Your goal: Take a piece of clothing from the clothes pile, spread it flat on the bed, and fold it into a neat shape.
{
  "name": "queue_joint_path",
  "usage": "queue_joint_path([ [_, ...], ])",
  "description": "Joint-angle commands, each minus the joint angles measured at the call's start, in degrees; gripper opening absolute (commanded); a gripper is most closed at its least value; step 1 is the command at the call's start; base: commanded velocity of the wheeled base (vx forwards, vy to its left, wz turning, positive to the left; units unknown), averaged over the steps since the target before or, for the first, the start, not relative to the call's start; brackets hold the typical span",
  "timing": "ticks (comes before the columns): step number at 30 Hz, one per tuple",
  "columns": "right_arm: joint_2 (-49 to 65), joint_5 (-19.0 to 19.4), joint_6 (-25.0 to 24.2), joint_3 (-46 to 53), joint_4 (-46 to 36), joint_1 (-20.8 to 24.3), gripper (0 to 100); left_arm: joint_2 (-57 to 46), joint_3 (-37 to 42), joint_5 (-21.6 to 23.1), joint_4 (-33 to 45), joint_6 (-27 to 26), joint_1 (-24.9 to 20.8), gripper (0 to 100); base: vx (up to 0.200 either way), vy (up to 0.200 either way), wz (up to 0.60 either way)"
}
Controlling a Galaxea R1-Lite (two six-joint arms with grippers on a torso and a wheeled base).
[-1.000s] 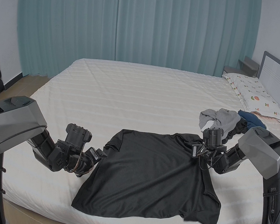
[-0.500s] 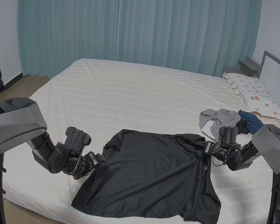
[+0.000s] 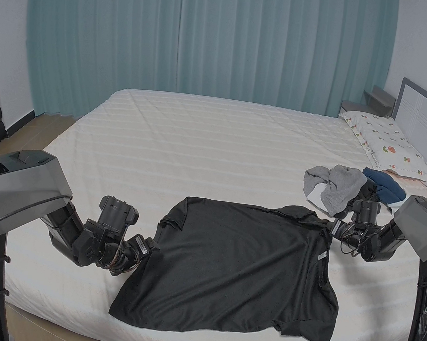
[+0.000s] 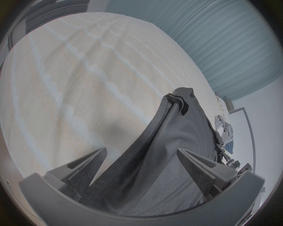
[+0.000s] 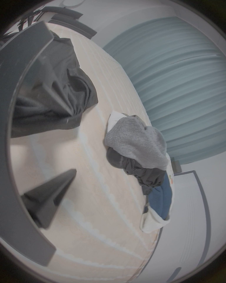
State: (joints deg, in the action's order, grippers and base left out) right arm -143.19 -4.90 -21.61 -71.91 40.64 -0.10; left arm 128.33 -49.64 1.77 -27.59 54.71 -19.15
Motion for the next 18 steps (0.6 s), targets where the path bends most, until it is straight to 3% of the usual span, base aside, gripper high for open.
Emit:
queue_joint_path([
  [1, -1.7, 1.4, -2.9, 0.2, 0.2, -1.2, 100, -0.2, 0.5, 0.0, 0.0, -0.1, 0.0, 100, 0.000, 0.000, 0.00],
  [6, 4.1, 6.4, -6.4, 6.3, 0.3, -1.6, 100, -0.5, 1.1, 0.1, -0.3, 0.1, 0.1, 100, 0.000, 0.000, 0.00],
  [11, 11.7, 8.9, -6.3, 17.5, 1.4, -0.8, 100, -0.8, 1.7, 0.1, -0.4, 0.0, 0.1, 100, 0.000, 0.000, 0.00],
  [15, 16.7, 12.4, -5.5, 26.6, 7.0, -0.6, 100, -0.9, 2.0, 0.1, -0.4, 0.0, 0.0, 100, 0.000, 0.000, 0.00],
  [18, 18.8, 12.5, -5.1, 31.2, 8.2, -0.5, 100, -0.8, 2.4, 0.1, -0.5, 0.0, -0.2, 100, 0.000, 0.000, 0.00],
])
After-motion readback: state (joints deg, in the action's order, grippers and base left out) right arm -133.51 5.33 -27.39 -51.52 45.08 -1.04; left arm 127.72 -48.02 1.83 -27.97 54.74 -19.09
